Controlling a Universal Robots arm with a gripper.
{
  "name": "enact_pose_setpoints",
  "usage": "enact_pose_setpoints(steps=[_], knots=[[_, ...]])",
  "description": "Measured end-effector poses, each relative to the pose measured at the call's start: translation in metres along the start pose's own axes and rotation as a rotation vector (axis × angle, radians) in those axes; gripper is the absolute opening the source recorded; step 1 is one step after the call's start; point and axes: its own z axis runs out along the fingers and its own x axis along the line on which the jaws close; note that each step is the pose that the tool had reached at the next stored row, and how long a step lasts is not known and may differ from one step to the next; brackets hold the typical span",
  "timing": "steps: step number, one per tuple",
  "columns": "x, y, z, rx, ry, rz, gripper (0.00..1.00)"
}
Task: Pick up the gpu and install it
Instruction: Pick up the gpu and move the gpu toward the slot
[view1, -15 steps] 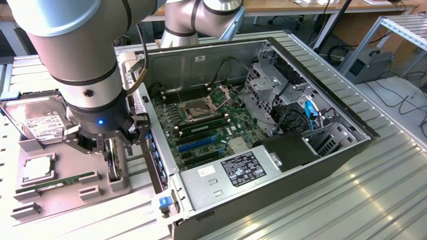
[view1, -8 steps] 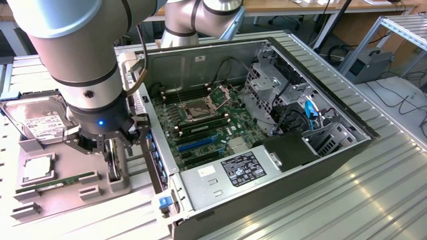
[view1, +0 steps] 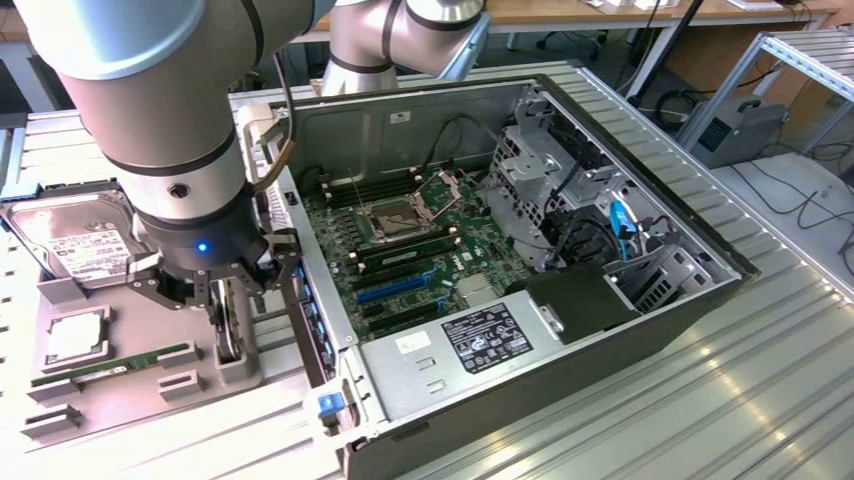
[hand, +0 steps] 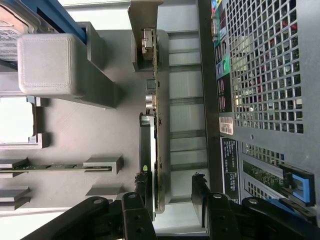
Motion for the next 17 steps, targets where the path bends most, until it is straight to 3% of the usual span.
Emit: enact_pose_setpoints(steps=[17], knots=[[0.0003, -0.0001, 0.0024, 0.0004, -0.0001, 0.0, 0.48]])
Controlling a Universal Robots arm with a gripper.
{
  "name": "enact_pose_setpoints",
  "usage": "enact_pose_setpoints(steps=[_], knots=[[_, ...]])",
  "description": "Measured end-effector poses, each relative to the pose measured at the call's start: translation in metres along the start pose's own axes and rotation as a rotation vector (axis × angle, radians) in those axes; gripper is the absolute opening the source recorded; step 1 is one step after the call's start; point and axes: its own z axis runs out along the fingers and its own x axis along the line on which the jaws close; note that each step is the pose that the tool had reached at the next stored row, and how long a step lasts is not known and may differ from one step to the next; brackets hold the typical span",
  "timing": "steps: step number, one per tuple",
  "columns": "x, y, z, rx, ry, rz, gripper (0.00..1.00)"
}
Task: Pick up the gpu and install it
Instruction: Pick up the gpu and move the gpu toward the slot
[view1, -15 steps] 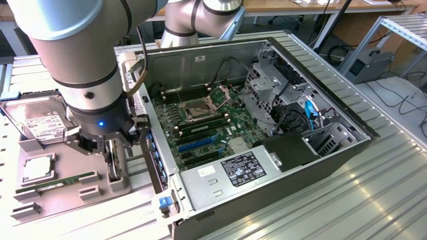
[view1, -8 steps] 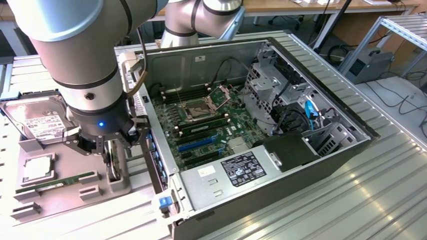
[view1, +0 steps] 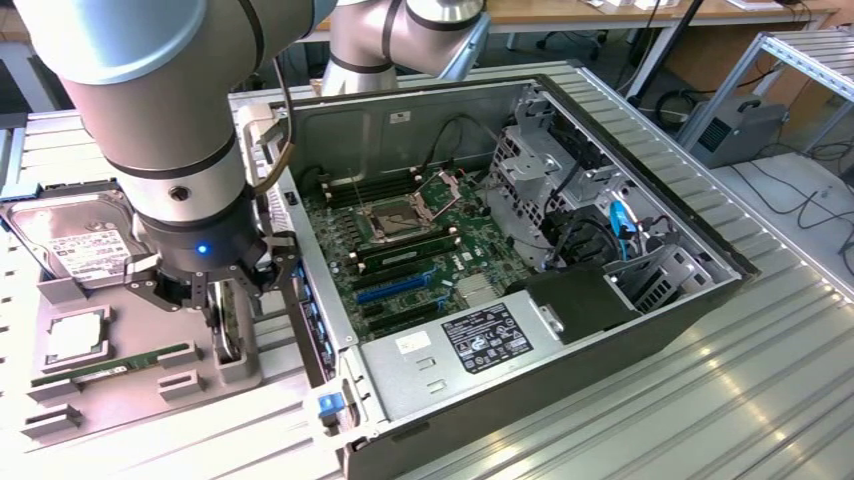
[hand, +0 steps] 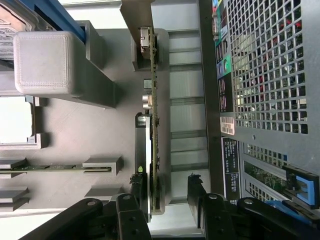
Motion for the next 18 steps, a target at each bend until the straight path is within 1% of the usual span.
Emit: enact_pose_setpoints(steps=[18], knots=[[0.012, -0.0009, -0.0002, 0.0, 0.0, 0.0, 0.48]])
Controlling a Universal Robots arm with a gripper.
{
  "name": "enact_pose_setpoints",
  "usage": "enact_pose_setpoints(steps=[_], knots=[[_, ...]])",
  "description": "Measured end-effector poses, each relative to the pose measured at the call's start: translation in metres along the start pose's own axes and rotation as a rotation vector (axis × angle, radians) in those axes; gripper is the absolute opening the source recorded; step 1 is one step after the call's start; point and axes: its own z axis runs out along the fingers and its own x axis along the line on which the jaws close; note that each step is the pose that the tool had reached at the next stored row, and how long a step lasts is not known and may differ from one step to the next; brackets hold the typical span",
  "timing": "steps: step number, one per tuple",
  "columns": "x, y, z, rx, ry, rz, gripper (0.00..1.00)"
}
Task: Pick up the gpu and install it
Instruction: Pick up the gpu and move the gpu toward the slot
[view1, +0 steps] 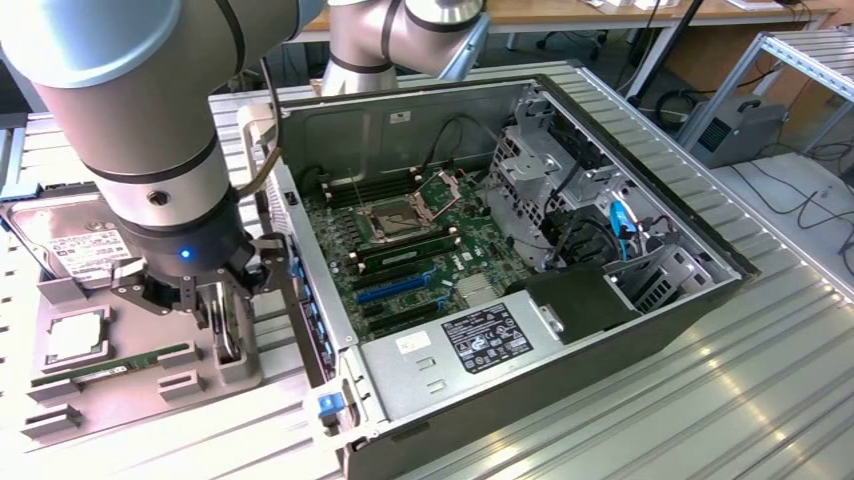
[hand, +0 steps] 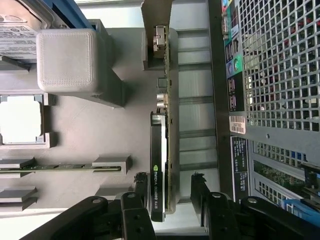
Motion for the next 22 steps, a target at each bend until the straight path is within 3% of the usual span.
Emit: enact_pose_setpoints(steps=[22], knots=[[0.002, 0.008, 0.0002, 0.0, 0.0001, 0.0, 0.48]])
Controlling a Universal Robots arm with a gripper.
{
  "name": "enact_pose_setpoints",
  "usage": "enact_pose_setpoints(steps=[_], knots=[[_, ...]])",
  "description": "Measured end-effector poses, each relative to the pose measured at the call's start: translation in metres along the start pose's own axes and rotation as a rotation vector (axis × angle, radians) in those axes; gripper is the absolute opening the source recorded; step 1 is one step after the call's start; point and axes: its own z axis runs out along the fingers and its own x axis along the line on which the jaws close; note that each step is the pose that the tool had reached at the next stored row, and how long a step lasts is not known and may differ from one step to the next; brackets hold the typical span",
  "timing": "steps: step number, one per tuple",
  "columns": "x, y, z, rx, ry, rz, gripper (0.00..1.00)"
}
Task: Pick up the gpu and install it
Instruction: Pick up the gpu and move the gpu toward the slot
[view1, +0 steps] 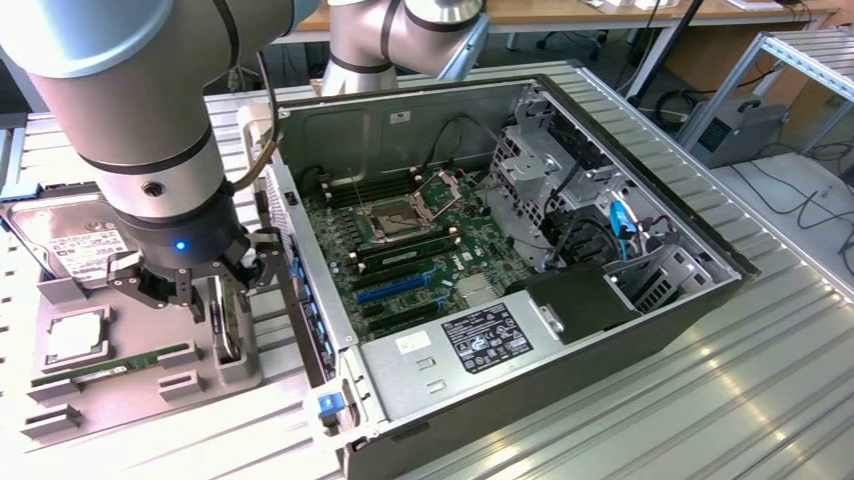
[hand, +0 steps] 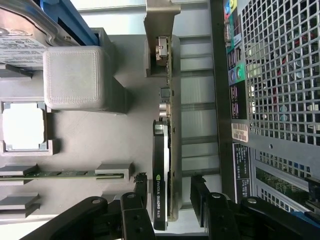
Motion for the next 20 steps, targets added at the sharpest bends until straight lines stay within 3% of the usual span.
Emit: enact_pose_setpoints(steps=[20], knots=[[0.0038, 0.004, 0.0005, 0.0, -0.0001, 0.0, 0.48]])
